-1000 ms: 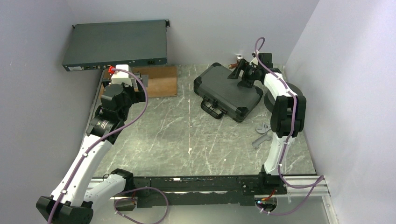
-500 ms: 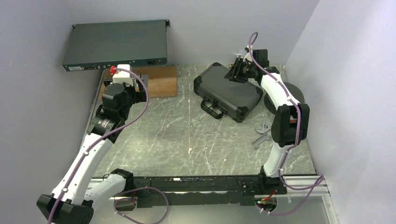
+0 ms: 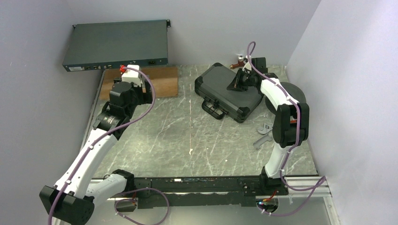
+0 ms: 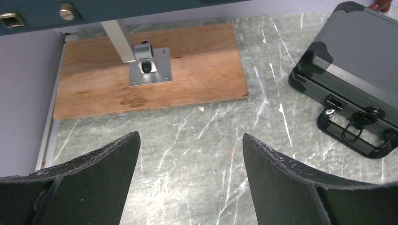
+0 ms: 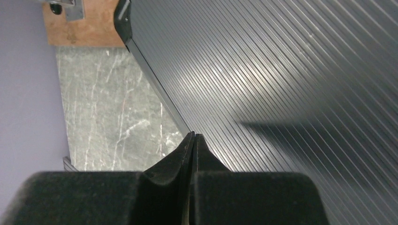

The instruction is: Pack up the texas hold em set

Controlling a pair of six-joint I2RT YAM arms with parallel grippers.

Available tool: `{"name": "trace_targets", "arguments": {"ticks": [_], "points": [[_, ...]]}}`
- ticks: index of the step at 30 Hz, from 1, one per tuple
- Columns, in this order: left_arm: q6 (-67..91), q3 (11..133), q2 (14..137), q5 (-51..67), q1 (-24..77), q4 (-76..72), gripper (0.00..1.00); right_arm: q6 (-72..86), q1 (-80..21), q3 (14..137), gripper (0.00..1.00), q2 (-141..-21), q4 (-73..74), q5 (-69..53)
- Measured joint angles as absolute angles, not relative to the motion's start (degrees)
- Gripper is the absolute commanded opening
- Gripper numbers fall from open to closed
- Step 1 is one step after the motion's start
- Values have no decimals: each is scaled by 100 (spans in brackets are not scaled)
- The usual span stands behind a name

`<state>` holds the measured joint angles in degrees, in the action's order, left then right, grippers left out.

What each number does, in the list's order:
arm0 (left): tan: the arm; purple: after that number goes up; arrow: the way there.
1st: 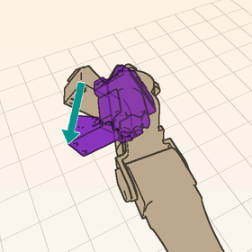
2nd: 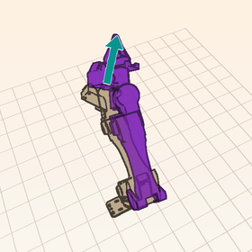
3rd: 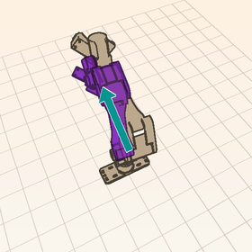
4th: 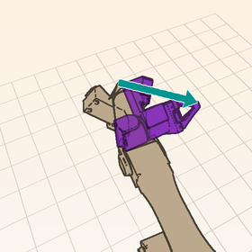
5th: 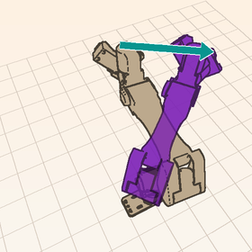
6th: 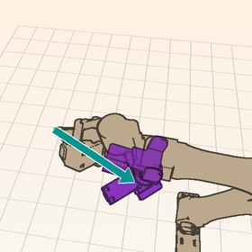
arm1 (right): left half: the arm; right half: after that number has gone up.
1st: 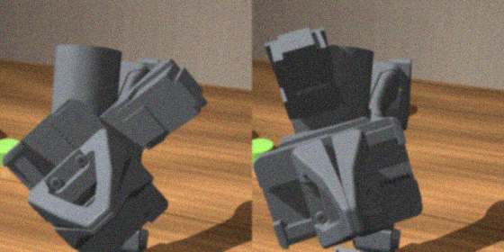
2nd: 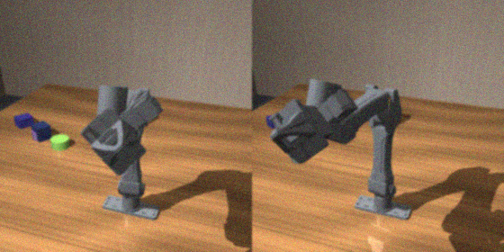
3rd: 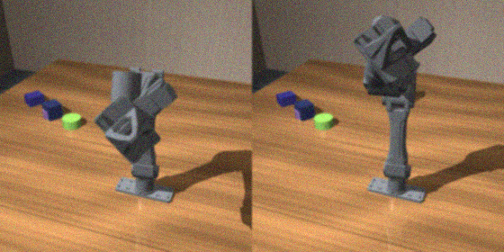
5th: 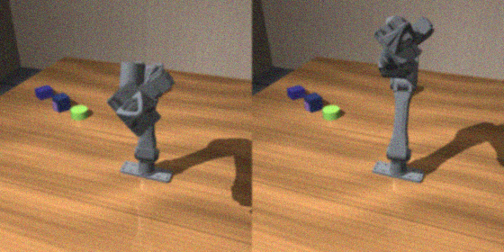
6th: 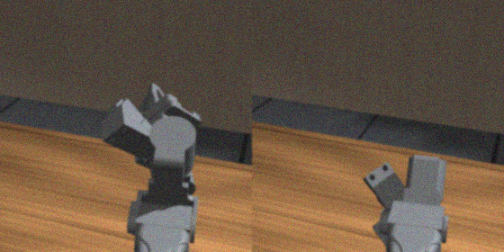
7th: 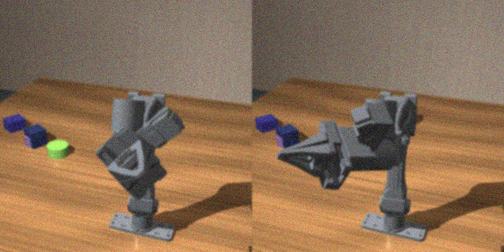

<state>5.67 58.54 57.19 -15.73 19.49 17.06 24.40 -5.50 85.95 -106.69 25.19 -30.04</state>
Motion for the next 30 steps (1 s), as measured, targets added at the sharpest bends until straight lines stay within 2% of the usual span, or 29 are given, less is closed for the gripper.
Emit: {"name": "trace_targets", "arguments": {"ticks": [11,19,30], "points": [[515,5918,6012,-1566,2554,1706,83,2397,-541,7964,0,-10685,2259,-2932],[556,6045,6648,-1175,2742,1747,80,2342,-541,7629,0,-10530,1848,-2928],[674,6104,7164,-727,3059,1774,81,2244,-541,7432,0,-10418,1612,-2908]]}}
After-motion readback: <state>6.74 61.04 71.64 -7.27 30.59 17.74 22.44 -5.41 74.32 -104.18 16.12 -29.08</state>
